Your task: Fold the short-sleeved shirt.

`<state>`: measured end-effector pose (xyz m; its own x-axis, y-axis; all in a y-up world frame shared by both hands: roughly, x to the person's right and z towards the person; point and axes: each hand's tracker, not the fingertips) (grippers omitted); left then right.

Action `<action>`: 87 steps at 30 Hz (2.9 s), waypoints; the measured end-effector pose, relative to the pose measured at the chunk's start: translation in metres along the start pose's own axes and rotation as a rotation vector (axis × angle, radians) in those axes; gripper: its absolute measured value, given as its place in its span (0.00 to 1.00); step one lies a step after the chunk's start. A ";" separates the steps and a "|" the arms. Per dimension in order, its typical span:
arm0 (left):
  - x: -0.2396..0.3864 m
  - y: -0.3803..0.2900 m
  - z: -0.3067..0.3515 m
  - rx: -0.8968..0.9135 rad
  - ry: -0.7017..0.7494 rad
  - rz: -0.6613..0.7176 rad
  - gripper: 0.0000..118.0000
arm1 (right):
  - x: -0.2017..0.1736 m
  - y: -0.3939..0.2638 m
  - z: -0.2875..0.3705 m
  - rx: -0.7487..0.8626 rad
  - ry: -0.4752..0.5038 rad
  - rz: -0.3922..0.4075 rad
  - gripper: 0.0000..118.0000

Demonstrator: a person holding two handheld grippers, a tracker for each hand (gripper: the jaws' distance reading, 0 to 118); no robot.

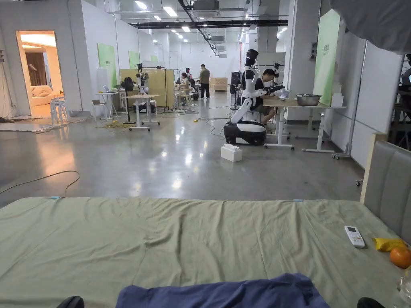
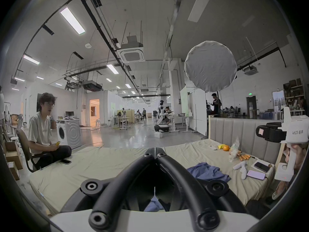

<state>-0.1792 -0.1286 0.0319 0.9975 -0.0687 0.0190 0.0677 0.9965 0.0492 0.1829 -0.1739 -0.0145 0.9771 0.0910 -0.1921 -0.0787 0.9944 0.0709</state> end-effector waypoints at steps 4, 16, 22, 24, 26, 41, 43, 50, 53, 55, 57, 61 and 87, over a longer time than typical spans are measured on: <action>-0.008 -0.010 -0.006 -0.015 0.009 -0.001 0.00 | 0.000 -0.002 -0.004 -0.009 0.007 -0.011 0.00; -0.063 -0.099 -0.096 -0.332 0.040 0.264 0.10 | 0.017 -0.039 -0.016 -0.140 0.014 -0.138 0.00; -0.110 -0.198 -0.184 -0.643 -0.071 0.666 0.55 | 0.026 -0.064 -0.027 -0.252 -0.015 -0.188 0.00; -0.111 -0.228 -0.210 -0.707 0.024 0.556 0.55 | 0.031 -0.070 -0.028 -0.260 -0.034 -0.185 0.00; -0.117 -0.253 -0.235 -0.751 0.042 0.514 0.55 | 0.037 -0.078 -0.031 -0.282 -0.048 -0.206 0.00; -0.071 -0.320 -0.296 -0.985 0.084 0.233 0.04 | 0.058 -0.115 -0.061 -0.436 -0.090 -0.225 0.00; -0.070 -0.309 -0.297 -0.997 0.080 0.254 0.04 | 0.070 -0.118 -0.088 -0.451 -0.068 -0.210 0.11; -0.066 -0.309 -0.299 -1.005 0.069 0.194 0.04 | 0.133 -0.220 -0.198 -0.668 -0.262 -0.411 0.56; -0.066 -0.314 -0.299 -1.000 0.072 0.176 0.04 | 0.148 -0.264 -0.236 -0.789 -0.295 -0.416 0.57; -0.064 -0.313 -0.296 -0.996 0.073 0.173 0.04 | 0.147 -0.288 -0.251 -0.883 -0.328 -0.400 0.57; -0.065 -0.312 -0.296 -0.997 0.074 0.179 0.04 | 0.144 -0.312 -0.259 -1.000 -0.310 -0.412 0.56; -0.062 -0.312 -0.297 -1.011 0.095 0.207 0.04 | 0.122 -0.289 -0.257 -0.891 -0.318 -0.279 0.21; -0.146 -0.238 -0.147 -0.870 -0.015 0.395 0.03 | 0.118 -0.215 -0.064 -0.802 -0.292 -0.344 0.06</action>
<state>-0.3376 -0.3489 -0.1298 0.9519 0.2854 -0.1118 -0.2749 0.6335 -0.7232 0.3022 -0.3730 -0.1153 0.9746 -0.1259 0.1853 0.2187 0.7137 -0.6654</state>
